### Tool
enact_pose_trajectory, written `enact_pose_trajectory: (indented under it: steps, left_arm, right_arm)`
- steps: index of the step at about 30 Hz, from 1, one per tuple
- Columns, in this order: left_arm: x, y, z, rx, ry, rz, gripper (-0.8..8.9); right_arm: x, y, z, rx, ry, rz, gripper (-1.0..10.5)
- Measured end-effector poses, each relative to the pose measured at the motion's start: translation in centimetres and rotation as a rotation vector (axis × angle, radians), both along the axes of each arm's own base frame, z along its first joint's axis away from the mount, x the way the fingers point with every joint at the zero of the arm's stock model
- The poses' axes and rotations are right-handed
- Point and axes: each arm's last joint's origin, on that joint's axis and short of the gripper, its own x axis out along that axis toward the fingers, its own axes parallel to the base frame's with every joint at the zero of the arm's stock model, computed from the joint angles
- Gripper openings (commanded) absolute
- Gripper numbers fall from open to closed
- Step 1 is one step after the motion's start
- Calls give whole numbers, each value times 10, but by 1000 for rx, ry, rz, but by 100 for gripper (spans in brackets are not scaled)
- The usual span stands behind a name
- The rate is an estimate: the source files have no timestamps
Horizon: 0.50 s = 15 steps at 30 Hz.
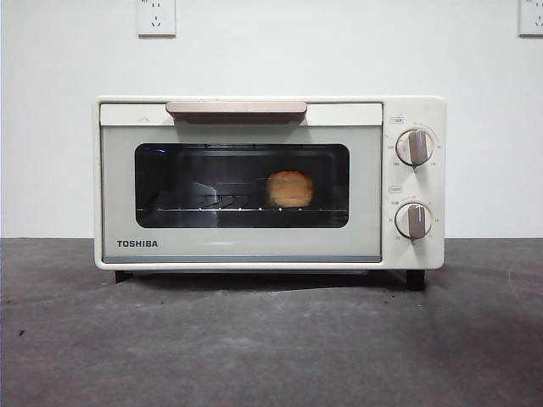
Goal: The left arm flap open the oven, the right arm pick bread and place it into oven, the left arm flap close the oven
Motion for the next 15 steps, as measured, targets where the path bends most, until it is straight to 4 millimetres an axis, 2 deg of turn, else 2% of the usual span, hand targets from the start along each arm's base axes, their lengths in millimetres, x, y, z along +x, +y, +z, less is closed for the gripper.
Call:
enact_pose_trajectory:
  steps: [15]
  left_arm:
    - [0,0,0,0,0,0,30]
  right_arm:
    - [0,0,0,7,-4,-5,12]
